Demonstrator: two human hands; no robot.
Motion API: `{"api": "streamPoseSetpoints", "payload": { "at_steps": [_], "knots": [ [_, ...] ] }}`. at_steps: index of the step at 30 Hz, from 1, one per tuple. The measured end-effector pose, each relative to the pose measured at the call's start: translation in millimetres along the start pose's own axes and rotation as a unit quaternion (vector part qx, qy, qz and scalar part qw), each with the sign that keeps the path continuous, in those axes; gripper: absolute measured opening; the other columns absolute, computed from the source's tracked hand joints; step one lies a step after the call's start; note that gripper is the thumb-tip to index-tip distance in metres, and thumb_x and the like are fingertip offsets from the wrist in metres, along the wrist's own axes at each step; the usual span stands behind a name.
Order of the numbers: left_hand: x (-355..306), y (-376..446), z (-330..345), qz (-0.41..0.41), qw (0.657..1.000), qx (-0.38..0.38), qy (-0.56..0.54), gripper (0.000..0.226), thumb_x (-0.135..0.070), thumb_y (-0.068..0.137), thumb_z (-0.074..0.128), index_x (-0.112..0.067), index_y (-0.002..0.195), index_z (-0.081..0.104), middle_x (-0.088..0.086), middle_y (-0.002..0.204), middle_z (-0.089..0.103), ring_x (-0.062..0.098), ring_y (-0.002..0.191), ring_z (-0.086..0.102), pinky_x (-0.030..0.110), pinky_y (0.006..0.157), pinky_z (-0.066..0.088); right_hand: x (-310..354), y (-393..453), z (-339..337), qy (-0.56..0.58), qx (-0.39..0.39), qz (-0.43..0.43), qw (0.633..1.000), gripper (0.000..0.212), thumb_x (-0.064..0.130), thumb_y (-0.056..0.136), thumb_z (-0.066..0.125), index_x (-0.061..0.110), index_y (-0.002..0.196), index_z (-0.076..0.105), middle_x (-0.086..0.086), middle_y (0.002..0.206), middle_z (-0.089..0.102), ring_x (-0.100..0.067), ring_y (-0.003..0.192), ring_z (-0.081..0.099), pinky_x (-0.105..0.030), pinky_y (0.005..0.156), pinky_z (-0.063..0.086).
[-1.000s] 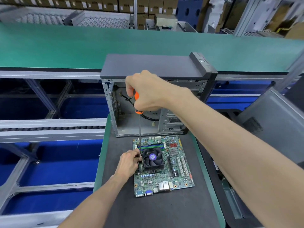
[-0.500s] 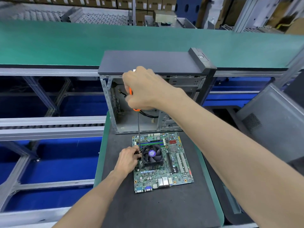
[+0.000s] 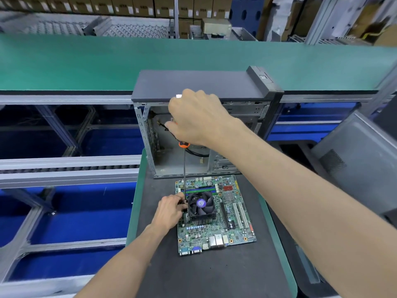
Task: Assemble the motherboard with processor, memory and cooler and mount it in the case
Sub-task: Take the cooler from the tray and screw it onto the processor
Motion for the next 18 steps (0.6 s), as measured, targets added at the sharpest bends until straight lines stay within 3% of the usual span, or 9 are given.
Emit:
{"api": "streamPoseSetpoints", "payload": {
  "at_steps": [1,3,5,9,13,18],
  "knots": [
    [-1.3,-0.7,-0.8,0.000,1.000,0.005,-0.001,0.027,-0.008,0.087,0.067,-0.022,0.076,0.047,-0.009,0.065,0.053,0.031,0.076,0.061,0.033,0.059,0.030,-0.8,0.8,-2.4,0.004,0.009,-0.001,1.000,0.036,0.034,0.088,0.055,0.017,0.067,0.031,0.001,0.070,0.026,-0.032,0.069,0.040,-0.038,0.061,0.030],
    [-3.4,-0.6,-2.1,0.000,1.000,0.007,-0.004,0.028,-0.010,0.087,0.068,-0.023,0.075,0.046,-0.007,0.065,0.053,0.033,0.076,0.060,0.035,0.059,0.031,-5.0,2.7,-2.2,0.078,0.061,-0.008,0.995,0.018,0.031,0.081,0.057,0.016,0.081,0.048,0.000,0.076,0.040,-0.032,0.077,0.047,-0.036,0.065,0.035],
    [-2.1,0.0,-1.6,-0.002,1.000,0.006,-0.009,0.030,-0.011,0.088,0.068,-0.023,0.074,0.045,-0.005,0.064,0.053,0.035,0.077,0.059,0.036,0.059,0.031,-5.7,2.6,0.6,0.153,0.113,-0.026,0.982,0.024,0.019,0.076,0.056,0.014,0.099,0.054,0.003,0.082,0.048,-0.027,0.085,0.049,-0.033,0.067,0.035],
    [-0.6,0.6,-0.9,-0.001,1.000,0.010,-0.007,0.030,-0.014,0.089,0.069,-0.024,0.074,0.044,-0.007,0.061,0.052,0.034,0.073,0.056,0.036,0.058,0.030,-7.0,0.4,3.2,0.125,0.052,-0.004,0.991,0.013,0.023,0.085,0.056,0.014,0.091,0.048,0.002,0.078,0.036,-0.033,0.082,0.045,-0.036,0.065,0.035],
    [0.1,0.0,-3.5,-0.014,1.000,0.015,-0.008,0.035,-0.023,0.090,0.069,-0.031,0.071,0.041,-0.013,0.054,0.048,0.028,0.067,0.048,0.035,0.060,0.037,-13.8,-1.8,3.8,0.094,0.027,0.019,0.995,0.025,0.035,0.094,0.054,0.013,0.088,0.043,0.001,0.075,0.029,-0.033,0.075,0.041,-0.039,0.065,0.034],
    [0.6,-1.8,-4.2,-0.034,0.999,0.004,0.000,0.025,-0.035,0.089,0.068,-0.038,0.080,0.045,-0.009,0.067,0.053,0.033,0.079,0.057,0.038,0.071,0.049,-32.5,-5.1,6.8,0.154,0.038,0.041,0.986,0.019,0.028,0.080,0.062,0.015,0.092,0.054,-0.004,0.080,0.052,-0.032,0.084,0.055,-0.038,0.066,0.048]
  ]
}}
Point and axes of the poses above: each hand's wrist, its own y-axis towards the middle knuckle, its own z-axis out of the palm, x = y × z, the point moved 5 cm from there along y, towards the middle knuckle
